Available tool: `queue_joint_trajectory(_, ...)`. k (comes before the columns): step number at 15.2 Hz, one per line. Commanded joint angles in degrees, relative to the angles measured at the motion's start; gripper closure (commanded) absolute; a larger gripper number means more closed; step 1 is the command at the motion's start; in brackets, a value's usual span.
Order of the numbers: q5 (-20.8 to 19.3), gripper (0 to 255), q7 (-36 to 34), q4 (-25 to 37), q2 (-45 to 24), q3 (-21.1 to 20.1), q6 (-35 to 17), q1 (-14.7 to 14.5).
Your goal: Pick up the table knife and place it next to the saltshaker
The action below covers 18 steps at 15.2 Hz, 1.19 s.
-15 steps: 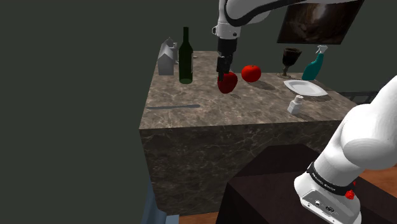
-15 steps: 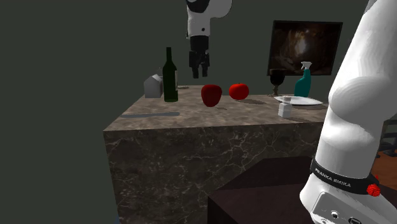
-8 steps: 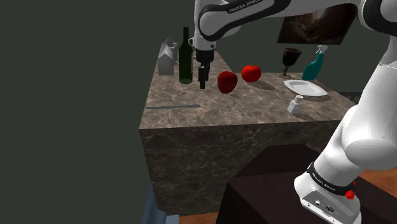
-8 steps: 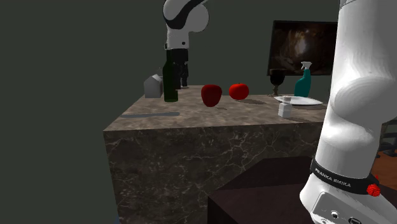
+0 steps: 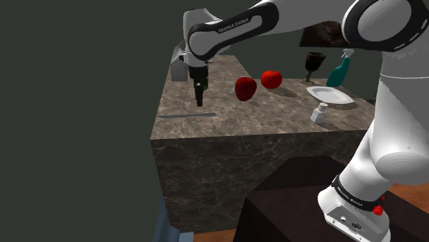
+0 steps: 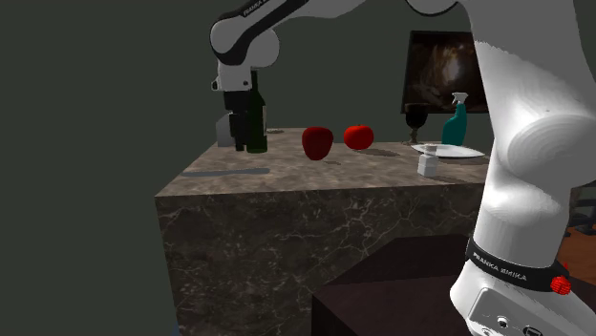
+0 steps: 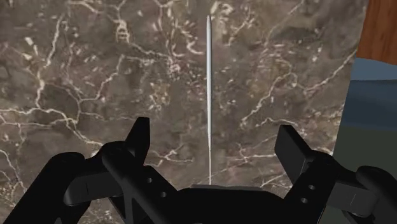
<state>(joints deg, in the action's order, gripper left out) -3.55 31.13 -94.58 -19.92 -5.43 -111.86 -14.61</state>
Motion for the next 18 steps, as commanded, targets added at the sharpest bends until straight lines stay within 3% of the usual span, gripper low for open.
queue_joint_trajectory(1,-0.83,0,1.84,4.04,-4.2,-0.74,-0.08,-0.89)
queue_joint_trajectory(10,-1.46,0,2.25,2.01,-7.25,-0.85,-5.12,-1.21)
queue_joint_trajectory(17,-1.46,0,2.25,2.03,-7.26,-0.85,-5.11,-1.21)
queue_joint_trajectory(18,-1.46,255,2.25,2.03,-7.26,-0.85,-5.11,-1.21)
